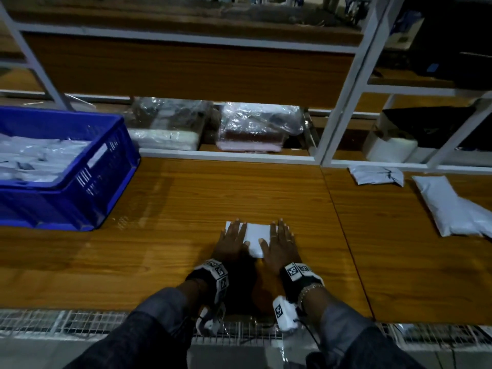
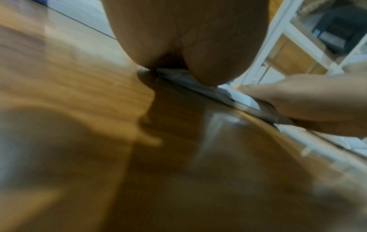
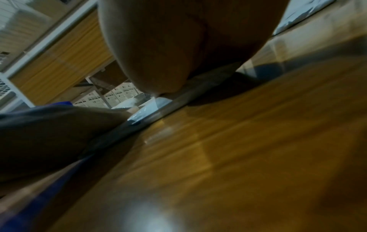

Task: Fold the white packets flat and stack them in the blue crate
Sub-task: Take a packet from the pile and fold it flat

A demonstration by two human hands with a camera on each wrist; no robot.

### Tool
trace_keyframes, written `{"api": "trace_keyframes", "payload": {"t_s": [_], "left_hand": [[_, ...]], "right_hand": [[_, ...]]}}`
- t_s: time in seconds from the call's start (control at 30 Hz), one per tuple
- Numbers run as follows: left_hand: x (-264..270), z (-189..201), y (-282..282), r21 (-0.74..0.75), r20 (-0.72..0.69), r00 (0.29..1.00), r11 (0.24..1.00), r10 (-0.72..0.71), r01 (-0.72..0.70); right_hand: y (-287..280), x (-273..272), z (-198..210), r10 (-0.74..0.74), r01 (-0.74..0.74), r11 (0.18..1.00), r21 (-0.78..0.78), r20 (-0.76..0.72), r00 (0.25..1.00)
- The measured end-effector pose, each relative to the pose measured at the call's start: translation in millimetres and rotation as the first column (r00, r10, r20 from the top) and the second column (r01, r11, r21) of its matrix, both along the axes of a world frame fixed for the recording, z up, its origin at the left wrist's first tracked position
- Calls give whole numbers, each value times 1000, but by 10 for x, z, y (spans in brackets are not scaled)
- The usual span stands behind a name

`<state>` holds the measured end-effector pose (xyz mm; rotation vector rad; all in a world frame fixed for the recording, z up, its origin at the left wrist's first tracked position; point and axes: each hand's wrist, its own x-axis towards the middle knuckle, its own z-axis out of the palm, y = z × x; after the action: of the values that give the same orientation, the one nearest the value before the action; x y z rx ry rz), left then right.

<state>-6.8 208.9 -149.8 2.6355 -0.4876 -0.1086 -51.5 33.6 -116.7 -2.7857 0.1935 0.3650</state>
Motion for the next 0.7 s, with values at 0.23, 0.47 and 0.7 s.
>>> {"api": "trace_keyframes", "payload": {"t_s": [0.23, 0.47, 0.7], "left_hand": [[-12, 51, -31, 114, 0, 998, 991, -65, 64], [-101, 188, -86, 217, -3, 989, 966, -146, 143], [-79, 14, -46, 204, -54, 979, 958, -196, 203]], "right_hand": [[-6, 90, 16, 28, -30, 999, -44, -45, 999], [70, 118, 193, 197, -199, 979, -42, -48, 979], [188, 53, -43, 125, -113, 986, -121, 95, 988]]}}
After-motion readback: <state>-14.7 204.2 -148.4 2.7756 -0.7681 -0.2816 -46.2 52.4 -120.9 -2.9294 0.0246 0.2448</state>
